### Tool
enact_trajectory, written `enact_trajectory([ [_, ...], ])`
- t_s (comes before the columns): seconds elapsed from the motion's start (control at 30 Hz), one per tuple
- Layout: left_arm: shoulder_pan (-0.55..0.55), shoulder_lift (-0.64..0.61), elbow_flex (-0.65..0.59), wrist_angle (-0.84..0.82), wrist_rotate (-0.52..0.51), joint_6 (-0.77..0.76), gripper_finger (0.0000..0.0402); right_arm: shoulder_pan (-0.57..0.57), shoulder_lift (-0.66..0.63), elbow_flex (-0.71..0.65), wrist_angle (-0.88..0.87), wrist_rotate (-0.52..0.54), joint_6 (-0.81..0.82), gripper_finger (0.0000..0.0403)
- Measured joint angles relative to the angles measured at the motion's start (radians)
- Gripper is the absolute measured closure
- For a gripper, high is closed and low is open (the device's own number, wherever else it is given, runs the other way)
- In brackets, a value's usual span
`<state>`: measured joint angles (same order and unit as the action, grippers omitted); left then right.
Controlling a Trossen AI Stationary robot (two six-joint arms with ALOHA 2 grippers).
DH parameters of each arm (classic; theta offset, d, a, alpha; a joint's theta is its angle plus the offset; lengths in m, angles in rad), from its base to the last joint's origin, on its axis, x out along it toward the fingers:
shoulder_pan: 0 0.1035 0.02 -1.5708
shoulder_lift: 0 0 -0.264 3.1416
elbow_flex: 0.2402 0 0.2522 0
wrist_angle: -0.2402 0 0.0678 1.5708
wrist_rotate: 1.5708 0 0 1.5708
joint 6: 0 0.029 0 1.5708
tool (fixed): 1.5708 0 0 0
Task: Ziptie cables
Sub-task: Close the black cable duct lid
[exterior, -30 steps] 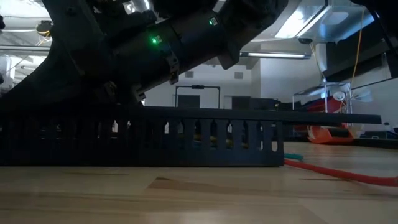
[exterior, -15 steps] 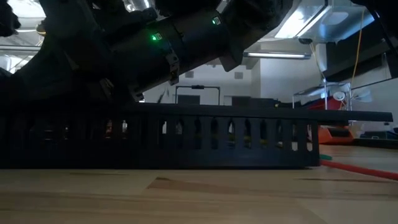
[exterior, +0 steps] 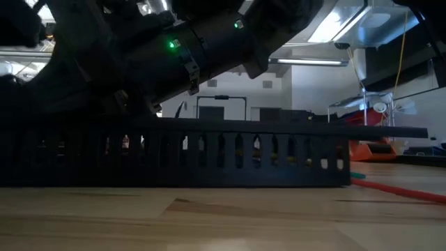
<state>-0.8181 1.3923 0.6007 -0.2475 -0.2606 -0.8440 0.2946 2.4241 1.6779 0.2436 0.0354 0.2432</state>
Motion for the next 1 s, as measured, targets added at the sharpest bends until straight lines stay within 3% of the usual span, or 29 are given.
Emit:
enact_trajectory([
  [0.13, -0.058, -0.041, 0.068, -0.154, 0.001, -0.075, 0.0124, -0.001, 0.000, 0.001, -0.005, -0.002, -0.006, 0.0175],
  [0.33, -0.177, -0.053, 0.084, -0.269, -0.121, -0.238, 0.0123, -0.002, 0.000, 0.000, -0.009, 0.002, -0.008, 0.0175],
  [0.47, -0.220, -0.042, 0.042, -0.212, -0.197, -0.294, 0.0123, -0.001, 0.000, 0.000, -0.006, 0.004, -0.012, 0.0175],
  [0.6, -0.219, -0.012, -0.001, -0.157, -0.199, -0.300, 0.0128, -0.001, 0.000, -0.001, -0.005, 0.008, -0.012, 0.0175],
  [0.87, -0.175, 0.042, -0.030, -0.017, -0.246, -0.213, 0.0207, -0.001, 0.000, -0.005, 0.019, -0.002, -0.011, 0.0175],
  [1.0, -0.126, 0.045, -0.032, 0.040, -0.242, -0.138, 0.0220, 0.000, 0.013, -0.007, 0.076, -0.001, -0.011, 0.0175],
])
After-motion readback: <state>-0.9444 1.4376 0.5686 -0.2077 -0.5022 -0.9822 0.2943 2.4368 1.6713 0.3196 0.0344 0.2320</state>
